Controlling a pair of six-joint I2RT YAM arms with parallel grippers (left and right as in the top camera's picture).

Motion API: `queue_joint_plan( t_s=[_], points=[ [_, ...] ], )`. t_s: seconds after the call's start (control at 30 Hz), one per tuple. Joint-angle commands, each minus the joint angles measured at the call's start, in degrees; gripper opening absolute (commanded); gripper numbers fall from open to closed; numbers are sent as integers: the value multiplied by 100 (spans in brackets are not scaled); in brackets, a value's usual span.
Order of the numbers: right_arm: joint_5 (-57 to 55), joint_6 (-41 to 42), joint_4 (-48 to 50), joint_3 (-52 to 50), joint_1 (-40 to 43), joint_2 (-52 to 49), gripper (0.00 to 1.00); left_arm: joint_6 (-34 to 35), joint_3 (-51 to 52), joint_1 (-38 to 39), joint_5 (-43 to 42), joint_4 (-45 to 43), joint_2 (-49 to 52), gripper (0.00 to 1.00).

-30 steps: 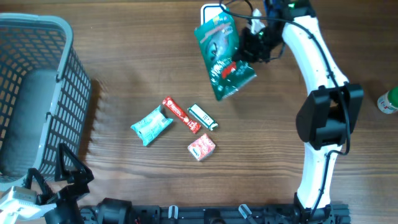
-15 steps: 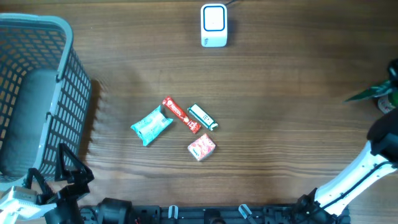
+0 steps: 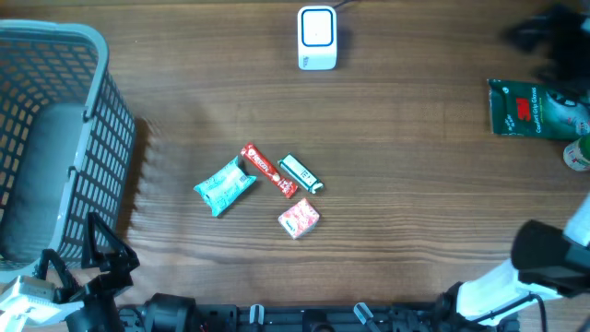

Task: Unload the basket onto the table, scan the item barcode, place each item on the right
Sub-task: 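Grasp the small green-white box with the right gripper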

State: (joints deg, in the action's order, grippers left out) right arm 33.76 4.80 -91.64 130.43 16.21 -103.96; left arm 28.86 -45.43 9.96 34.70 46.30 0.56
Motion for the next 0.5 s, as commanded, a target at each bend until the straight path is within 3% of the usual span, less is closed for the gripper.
queue_joint_plan(
  t_s=[0.0,0.07,0.2,0.33,0.47],
  points=[
    [374,-2555,2,-863,-1847,-306,100,35,-9,-22,74,-13,-9,100],
    [-435,-2514,533,-1797,-3206,-396,100,35,-9,-22,74,-13,-7,100],
    [-2745,-1416,2210,-3711,-4732,-413,100,35,-9,-22,76,-13,-7,100],
    [-2664,-1340,4085,-5425,-5152,-426,100,35,-9,-22,74,-13,-9,100],
    [-2190,-1325,5014,-5786,-5149,-450,96,35,-9,-22,74,-13,-7,100]
  ],
)
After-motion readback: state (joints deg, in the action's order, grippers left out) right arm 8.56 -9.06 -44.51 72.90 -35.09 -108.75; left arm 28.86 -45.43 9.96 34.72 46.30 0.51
